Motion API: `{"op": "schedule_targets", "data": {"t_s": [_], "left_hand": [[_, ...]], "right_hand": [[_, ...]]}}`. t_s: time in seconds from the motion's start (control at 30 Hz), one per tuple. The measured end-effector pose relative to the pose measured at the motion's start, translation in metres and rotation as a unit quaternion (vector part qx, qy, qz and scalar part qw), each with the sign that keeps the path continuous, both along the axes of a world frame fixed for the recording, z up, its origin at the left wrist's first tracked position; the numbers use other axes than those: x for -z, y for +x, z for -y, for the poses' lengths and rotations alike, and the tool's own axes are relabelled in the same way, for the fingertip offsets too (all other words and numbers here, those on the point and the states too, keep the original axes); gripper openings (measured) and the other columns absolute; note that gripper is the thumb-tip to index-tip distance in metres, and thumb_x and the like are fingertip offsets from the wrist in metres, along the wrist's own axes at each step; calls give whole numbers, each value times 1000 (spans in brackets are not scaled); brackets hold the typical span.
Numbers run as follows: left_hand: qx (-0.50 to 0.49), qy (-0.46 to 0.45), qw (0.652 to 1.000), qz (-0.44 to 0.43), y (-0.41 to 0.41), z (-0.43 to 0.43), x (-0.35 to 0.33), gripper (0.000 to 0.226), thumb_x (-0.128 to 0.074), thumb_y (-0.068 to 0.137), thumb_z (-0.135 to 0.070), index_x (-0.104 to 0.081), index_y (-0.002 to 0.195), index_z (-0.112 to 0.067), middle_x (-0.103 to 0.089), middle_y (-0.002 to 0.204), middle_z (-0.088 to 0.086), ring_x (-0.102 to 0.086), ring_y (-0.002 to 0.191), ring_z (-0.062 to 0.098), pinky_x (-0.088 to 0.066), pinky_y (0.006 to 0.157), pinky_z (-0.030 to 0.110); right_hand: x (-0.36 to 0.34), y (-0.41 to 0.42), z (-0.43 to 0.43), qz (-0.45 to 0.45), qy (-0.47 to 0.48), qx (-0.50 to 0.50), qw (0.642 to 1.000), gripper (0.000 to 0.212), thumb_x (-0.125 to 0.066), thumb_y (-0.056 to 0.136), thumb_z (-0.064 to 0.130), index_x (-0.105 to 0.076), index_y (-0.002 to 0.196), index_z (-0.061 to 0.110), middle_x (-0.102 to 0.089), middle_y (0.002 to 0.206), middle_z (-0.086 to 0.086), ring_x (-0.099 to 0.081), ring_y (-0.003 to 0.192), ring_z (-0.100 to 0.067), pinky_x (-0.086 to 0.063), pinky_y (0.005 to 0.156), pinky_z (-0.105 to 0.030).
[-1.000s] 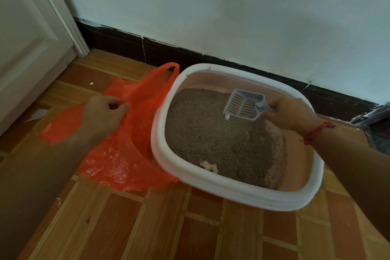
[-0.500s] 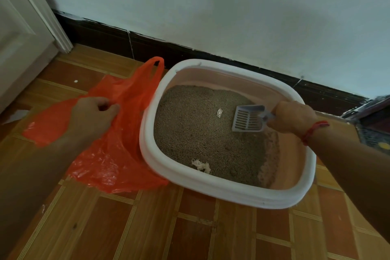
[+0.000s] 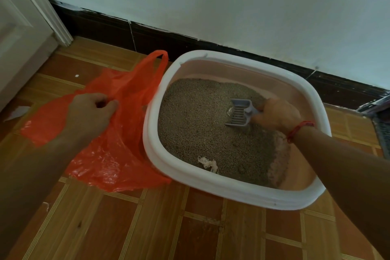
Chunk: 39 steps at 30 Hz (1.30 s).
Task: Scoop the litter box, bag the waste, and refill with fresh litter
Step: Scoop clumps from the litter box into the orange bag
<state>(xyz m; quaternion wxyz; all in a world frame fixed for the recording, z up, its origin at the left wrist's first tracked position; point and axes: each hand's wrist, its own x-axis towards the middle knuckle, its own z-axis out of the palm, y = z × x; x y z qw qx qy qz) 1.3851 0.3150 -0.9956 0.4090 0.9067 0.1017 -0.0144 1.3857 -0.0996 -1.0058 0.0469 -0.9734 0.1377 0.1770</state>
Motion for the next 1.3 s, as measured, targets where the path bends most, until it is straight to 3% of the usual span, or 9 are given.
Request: {"op": "schedule_targets", "data": {"t_s": [0.1, 0.33, 0.5, 0.7, 0.77, 0.83, 1.0, 1.1, 1.3], "left_hand": [[-1, 3, 1000, 5, 1, 1, -1, 18, -63, 94, -25, -74, 85, -14, -69, 71, 8, -64, 63, 31, -53, 64, 39], [-5, -33, 999, -7, -1, 4, -2, 13, -63, 95, -22, -74, 94, -16, -69, 72, 6, -63, 61, 26, -56, 68, 43], [-7, -32, 999, -7, -2, 5, -8, 19, -63, 95, -23, -68, 77, -28, -70, 74, 7, -65, 63, 29, -58, 69, 47], [-15, -17, 1000, -1, -6, 1, -18, 23, -63, 94, -23, -67, 72, -27, -71, 77, 11, -68, 73, 35, -59, 74, 50], [-15, -22, 1000, 1, -7, -1, -22, 23, -63, 94, -22, -68, 72, -25, -70, 75, 12, -66, 68, 33, -58, 72, 49], [-16, -25, 1000, 3, -8, -2, -25, 22, -63, 94, -21, -69, 73, -23, -70, 75, 14, -64, 63, 30, -57, 70, 48], [-8, -33, 999, 4, -11, -4, -34, 21, -61, 95, -20, -68, 76, -24, -70, 76, 10, -66, 66, 31, -57, 68, 44], [-10, -24, 1000, 12, -12, -4, -37, 18, -61, 95, -20, -70, 80, -19, -69, 74, 6, -63, 60, 23, -52, 60, 30], [-7, -19, 1000, 11, -15, -5, -41, 22, -61, 95, -18, -70, 75, -18, -66, 66, 6, -58, 54, 20, -45, 55, 25]], "right_hand": [[10, 2, -6, 4, 41, 16, 999, 50, -53, 83, 68, -74, 85, 22, -66, 67, -1, -62, 62, -14, -52, 53, -26], [19, -2, -25, 19, 134, 46, 990, 43, -53, 87, 64, -72, 105, 30, -62, 63, 2, -52, 53, -11, -42, 49, -20], [10, -6, -31, 34, 161, 37, 986, 34, -54, 90, 60, -72, 99, 32, -57, 57, 4, -44, 46, -8, -34, 40, -17], [-14, -7, -34, 45, 201, 13, 978, 18, -60, 87, 55, -69, 94, 41, -69, 75, 2, -52, 53, -9, -47, 49, -19], [-21, -6, -30, 61, 201, 18, 977, 25, -60, 86, 56, -72, 101, 39, -72, 91, 1, -64, 68, -17, -59, 68, -30], [-32, -6, -27, 67, 206, 36, 976, 30, -61, 87, 52, -71, 109, 34, -71, 99, -3, -65, 78, -22, -57, 77, -37], [-51, -11, -28, 54, 214, 20, 975, 27, -64, 88, 45, -72, 110, 30, -71, 90, -5, -55, 72, -18, -49, 63, -27], [-55, -13, -31, 54, 215, 28, 975, 26, -63, 90, 42, -72, 111, 28, -71, 87, -4, -54, 70, -17, -47, 58, -24], [-63, -14, -35, 59, 206, 17, 977, 27, -64, 89, 42, -71, 112, 30, -63, 73, 7, -48, 59, -9, -40, 49, -19]]}}
